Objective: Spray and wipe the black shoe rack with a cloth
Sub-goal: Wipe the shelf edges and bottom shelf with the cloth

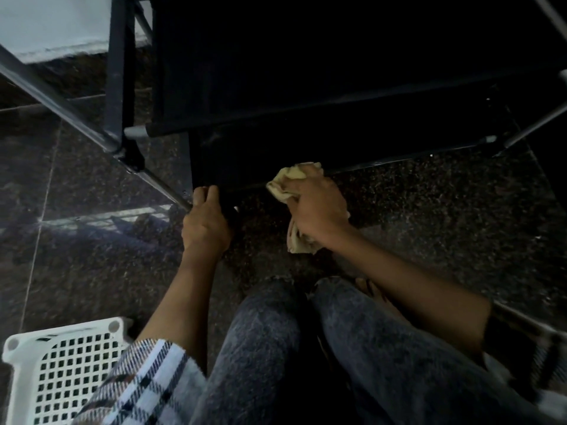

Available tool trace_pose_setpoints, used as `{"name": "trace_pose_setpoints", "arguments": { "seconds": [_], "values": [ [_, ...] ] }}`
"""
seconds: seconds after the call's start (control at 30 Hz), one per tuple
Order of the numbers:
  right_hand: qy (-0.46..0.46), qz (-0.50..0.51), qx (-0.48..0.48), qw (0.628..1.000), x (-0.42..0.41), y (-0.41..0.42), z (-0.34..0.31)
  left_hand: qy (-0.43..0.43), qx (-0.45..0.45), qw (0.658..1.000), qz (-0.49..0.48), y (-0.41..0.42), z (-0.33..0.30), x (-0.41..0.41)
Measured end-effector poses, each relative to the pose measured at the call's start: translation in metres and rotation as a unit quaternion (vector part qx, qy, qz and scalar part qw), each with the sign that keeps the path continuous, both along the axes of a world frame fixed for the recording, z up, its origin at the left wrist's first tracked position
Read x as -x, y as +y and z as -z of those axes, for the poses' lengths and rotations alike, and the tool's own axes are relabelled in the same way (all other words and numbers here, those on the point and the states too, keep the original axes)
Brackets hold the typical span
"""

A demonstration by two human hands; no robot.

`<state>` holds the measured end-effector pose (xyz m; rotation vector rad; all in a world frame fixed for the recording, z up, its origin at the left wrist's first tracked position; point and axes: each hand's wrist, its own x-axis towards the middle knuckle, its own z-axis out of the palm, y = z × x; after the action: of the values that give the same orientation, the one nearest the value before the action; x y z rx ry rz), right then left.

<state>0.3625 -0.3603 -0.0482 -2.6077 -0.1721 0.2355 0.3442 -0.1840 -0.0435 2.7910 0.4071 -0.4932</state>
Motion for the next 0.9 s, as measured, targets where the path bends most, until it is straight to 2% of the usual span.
{"name": "trace_pose_setpoints", "arguments": {
  "seconds": [0.1, 0.23, 0.3, 0.47, 0.57, 0.67, 0.73, 0.83, 0.9],
  "values": [
    [0.0, -0.117, -0.01, 0.993, 0.004, 0.043, -0.003, -0.007, 0.011, 1.0, 0.006, -0.001, -0.002, 0.001],
    [-0.004, -0.138, 0.017, 0.99, 0.0, 0.063, -0.005, -0.01, 0.011, 1.0, 0.017, -0.001, -0.003, 0.002],
    [0.004, -0.119, 0.009, 0.993, -0.001, 0.042, -0.002, 0.001, -0.007, 1.0, 0.011, -0.001, -0.002, 0.001],
    [0.055, 0.02, -0.015, 0.998, -0.011, -0.041, -0.001, 0.034, -0.052, 0.997, -0.036, -0.019, 0.002, -0.004],
    [0.072, 0.05, -0.015, 0.996, -0.016, -0.058, -0.004, 0.038, -0.087, 0.993, -0.063, -0.041, -0.001, -0.011],
    [0.047, 0.054, 0.022, 0.997, -0.011, -0.047, -0.007, -0.009, -0.082, 0.996, 0.032, -0.066, -0.002, -0.013],
    [0.027, 0.024, 0.032, 0.999, -0.006, -0.033, -0.005, 0.012, -0.048, 0.993, 0.104, -0.08, -0.002, -0.012],
    [0.03, -0.035, 0.009, 0.999, 0.003, -0.01, 0.0, 0.038, -0.024, 0.993, 0.112, -0.08, 0.001, -0.013],
    [0.013, -0.031, 0.002, 0.999, 0.007, -0.008, 0.002, 0.048, -0.021, 0.993, 0.108, -0.075, 0.002, -0.015]
  ]
}}
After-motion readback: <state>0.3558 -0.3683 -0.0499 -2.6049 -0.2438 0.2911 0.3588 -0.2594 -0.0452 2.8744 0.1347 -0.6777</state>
